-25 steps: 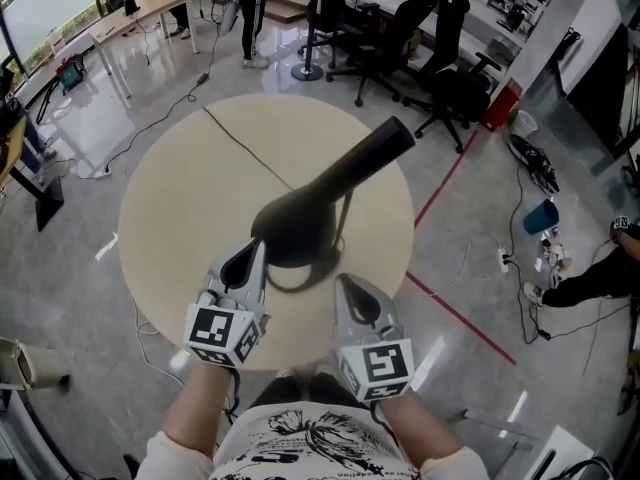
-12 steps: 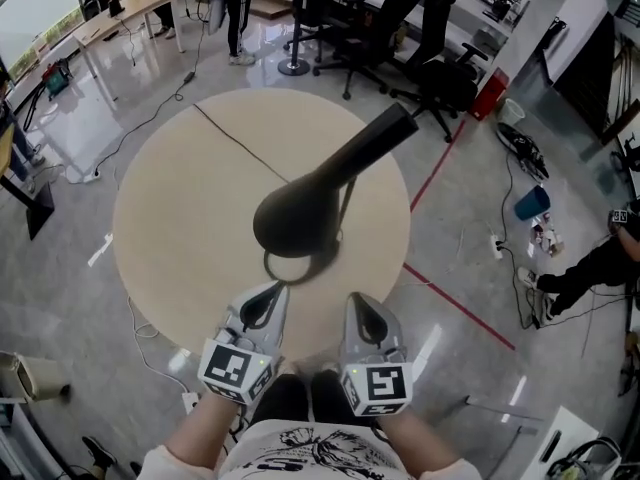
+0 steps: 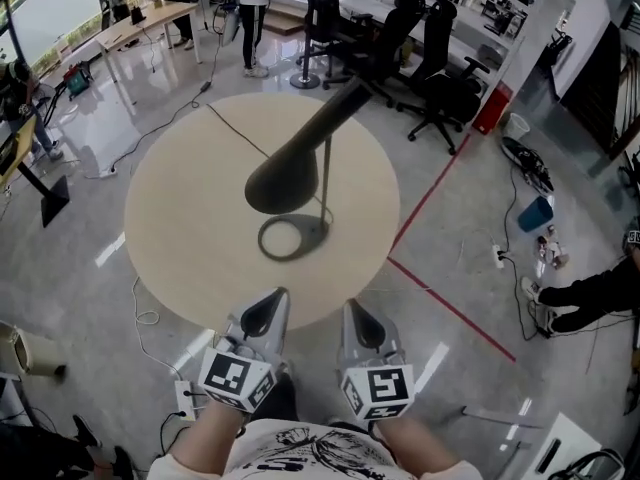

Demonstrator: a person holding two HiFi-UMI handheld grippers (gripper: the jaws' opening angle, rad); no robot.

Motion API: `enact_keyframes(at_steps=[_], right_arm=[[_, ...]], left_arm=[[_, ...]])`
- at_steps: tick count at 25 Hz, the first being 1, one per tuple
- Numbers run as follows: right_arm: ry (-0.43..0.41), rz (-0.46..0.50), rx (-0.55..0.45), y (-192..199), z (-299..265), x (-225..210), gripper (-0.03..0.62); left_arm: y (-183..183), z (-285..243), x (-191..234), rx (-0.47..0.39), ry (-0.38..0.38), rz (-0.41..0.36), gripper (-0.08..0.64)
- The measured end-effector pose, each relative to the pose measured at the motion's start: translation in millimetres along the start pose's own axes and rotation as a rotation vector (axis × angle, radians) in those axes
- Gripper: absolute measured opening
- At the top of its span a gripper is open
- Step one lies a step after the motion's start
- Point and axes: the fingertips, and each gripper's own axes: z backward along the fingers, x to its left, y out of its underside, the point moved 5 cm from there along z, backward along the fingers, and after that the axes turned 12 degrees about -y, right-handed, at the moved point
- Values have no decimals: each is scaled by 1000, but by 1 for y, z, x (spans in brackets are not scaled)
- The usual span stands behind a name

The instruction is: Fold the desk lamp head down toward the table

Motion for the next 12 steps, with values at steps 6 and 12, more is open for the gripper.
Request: enact_keyframes(at_steps=[6,12], right_arm=[[-89,7,3,14,69,0,8],[-122,37,10,42,136,1,8]], left_arm=[[2,46,-61,-64,-102,-30,3],[32,109,-102,-70,-172,-4,3]])
